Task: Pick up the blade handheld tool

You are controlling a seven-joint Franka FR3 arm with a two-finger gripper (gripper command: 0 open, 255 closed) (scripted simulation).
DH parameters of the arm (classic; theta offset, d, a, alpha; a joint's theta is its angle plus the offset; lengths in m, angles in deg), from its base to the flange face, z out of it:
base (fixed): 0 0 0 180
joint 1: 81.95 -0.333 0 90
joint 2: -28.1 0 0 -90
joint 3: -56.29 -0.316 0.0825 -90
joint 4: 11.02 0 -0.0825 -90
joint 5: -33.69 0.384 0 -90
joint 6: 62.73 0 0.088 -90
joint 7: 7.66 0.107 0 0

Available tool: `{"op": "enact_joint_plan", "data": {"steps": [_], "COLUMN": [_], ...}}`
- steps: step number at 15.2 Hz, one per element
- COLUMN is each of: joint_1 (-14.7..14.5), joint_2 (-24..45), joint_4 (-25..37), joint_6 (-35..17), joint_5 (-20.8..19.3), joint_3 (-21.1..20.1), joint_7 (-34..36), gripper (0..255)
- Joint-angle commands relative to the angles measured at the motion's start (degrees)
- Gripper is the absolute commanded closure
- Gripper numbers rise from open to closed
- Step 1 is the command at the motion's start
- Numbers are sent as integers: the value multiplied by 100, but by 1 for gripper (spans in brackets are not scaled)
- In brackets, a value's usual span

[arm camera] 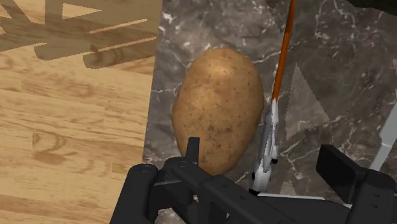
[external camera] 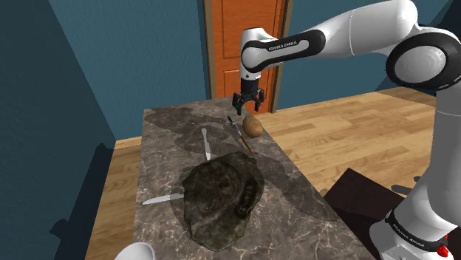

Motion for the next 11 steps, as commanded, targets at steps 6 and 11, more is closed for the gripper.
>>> {"op": "enact_joint_plan", "data": {"steps": [6,11], "joint_1": [-150,-163], "joint_2": [2173,2450], "joint_4": [2793,2901], "joint_6": [787,632], "joint_5": [-55,-57], "joint_3": [33,39], "joint_7": [302,313], "gripper": [0,0]}}
